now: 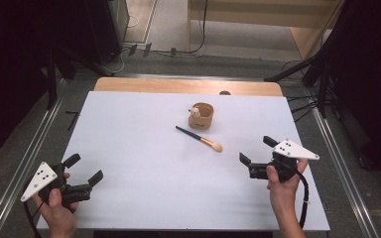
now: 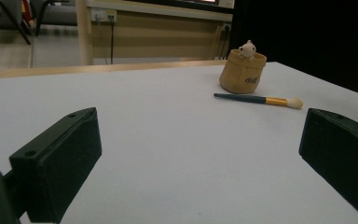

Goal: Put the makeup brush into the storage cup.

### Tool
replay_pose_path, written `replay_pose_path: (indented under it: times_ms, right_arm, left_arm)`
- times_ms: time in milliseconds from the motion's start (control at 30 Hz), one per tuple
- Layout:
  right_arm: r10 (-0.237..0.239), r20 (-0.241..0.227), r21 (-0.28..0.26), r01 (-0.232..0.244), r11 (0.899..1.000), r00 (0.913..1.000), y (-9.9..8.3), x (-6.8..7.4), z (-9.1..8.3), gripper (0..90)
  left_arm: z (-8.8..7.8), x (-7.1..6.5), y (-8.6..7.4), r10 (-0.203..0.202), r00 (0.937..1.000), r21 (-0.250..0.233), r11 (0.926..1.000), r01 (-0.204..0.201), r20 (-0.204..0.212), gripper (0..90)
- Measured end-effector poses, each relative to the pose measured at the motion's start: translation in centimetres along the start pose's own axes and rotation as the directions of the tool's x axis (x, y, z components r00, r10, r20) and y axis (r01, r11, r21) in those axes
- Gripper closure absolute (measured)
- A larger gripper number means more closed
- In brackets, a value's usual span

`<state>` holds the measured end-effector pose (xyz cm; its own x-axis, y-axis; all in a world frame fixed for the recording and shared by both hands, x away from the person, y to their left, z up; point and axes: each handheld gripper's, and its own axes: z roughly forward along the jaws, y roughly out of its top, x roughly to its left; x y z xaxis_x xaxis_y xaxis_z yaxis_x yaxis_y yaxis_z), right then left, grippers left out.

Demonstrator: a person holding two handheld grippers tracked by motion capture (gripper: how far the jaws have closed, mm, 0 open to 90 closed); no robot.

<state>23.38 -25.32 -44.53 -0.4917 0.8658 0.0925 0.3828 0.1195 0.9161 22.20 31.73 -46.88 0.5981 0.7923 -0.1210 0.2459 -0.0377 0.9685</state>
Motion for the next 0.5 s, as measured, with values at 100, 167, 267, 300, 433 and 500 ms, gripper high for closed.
replay_pose_path:
  times_ms: [100, 167, 267, 300, 433, 500]
  right_arm:
    - [-0.012, -0.01, 0.015, 0.012, 1.0, 0.9999, 0.4, 0.4, 0.9, 0.0]
    - [-0.024, -0.017, 0.021, 0.024, 0.999, 0.9996, 0.7, 0.5, 1.4, 0.0]
    - [-0.027, -0.027, 0.032, 0.028, 0.999, 0.9993, 1.3, 0.8, 2.2, 0.0]
    - [-0.035, -0.03, 0.036, 0.036, 0.999, 0.9989, 1.5, 0.8, 2.5, 0.0]
    - [-0.036, -0.045, 0.046, 0.038, 0.998, 0.9983, 2.0, 0.9, 3.3, 0.0]
    - [-0.041, -0.053, 0.051, 0.044, 0.998, 0.9977, 2.4, 1.1, 3.8, 0.0]
  left_arm:
    - [0.0, 0.0, 0.0, 0.0, 1.0, -0.002, 1.0, 0.0, 0.001, 0.0]
    - [-0.1, 0.0, 0.0, -0.002, 1.0, -0.003, 1.0, 0.002, 0.001, 0.0]
    - [-0.1, 0.0, 0.0, -0.006, 1.0, -0.005, 1.0, 0.006, -0.001, 0.0]
    - [-0.1, 0.0, 0.0, -0.006, 1.0, -0.005, 1.0, 0.006, 0.0, 0.0]
    - [-0.1, 0.1, 0.0, -0.008, 1.0, -0.007, 0.9999, 0.008, 0.001, 0.0]
    - [-0.1, 0.1, 0.0, -0.01, 0.9999, -0.009, 0.9999, 0.01, 0.002, 0.0]
